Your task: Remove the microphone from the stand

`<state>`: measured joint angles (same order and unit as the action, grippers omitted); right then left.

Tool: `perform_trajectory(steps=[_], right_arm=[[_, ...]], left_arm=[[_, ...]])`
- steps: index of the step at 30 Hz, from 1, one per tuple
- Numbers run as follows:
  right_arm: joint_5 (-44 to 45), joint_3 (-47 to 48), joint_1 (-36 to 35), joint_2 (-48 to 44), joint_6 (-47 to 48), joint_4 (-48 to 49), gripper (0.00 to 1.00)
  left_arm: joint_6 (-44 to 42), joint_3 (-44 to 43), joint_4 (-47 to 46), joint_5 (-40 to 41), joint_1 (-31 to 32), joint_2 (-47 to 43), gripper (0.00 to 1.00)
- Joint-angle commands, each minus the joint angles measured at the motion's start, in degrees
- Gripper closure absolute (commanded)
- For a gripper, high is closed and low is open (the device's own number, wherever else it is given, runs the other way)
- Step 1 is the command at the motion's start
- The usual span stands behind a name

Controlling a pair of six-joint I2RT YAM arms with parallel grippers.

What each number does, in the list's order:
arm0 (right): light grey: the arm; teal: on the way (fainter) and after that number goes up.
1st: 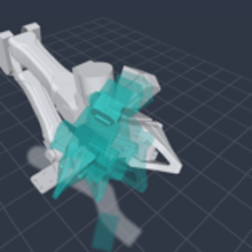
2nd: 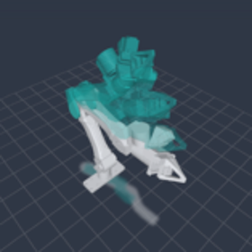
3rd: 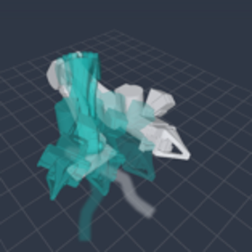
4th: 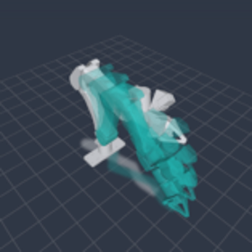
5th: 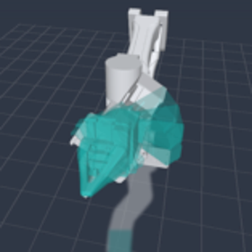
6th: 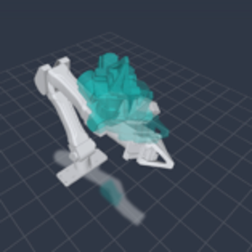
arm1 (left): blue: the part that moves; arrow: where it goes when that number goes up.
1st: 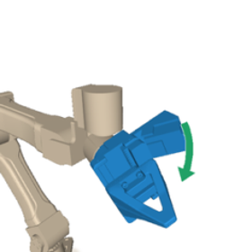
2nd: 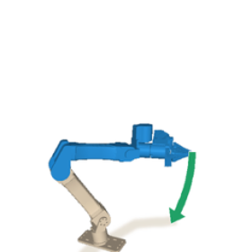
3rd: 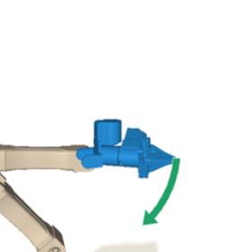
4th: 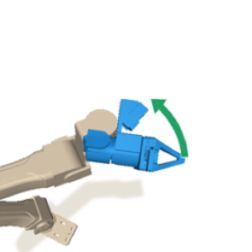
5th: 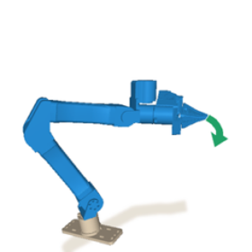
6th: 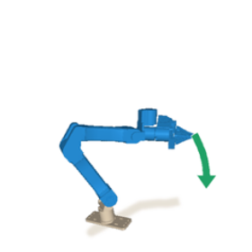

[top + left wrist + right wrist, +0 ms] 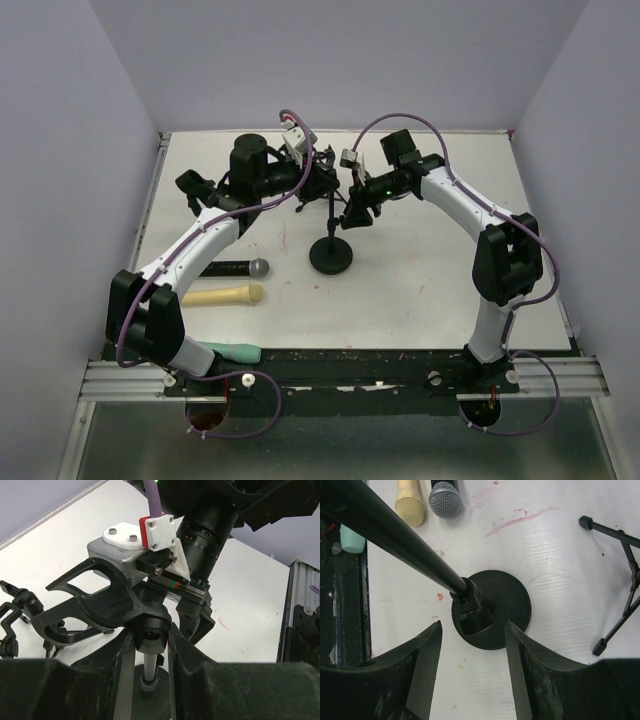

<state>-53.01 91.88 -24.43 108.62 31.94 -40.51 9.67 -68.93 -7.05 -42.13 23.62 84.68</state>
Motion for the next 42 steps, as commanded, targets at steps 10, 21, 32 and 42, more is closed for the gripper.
perform_trajectory(steps=[10,21,32,42], right_arm=[[-1.39,0.76,-0.27,2.56,-1.97,1.22,0.39],[-2.88,3.31,-0.27,4.85,-1.62,1.93,0.55],[2.2,-9.14,-3.08,-6.65,9.8,16.91,0.91],[14.87,-54.58,-10.03,-23.2,40.64,87.43,0.99]], left_arm=[[-1.06,-0.07,-1.48,-2.61,-0.41,-2.68,1.0],[-1.41,0.19,-1.04,-3.31,-0.41,-2.86,1.0],[5.61,-0.07,-4.55,-2.26,-1.99,-1.19,1.0],[8.43,-0.33,-5.43,-1.38,-3.14,-0.4,1.0]])
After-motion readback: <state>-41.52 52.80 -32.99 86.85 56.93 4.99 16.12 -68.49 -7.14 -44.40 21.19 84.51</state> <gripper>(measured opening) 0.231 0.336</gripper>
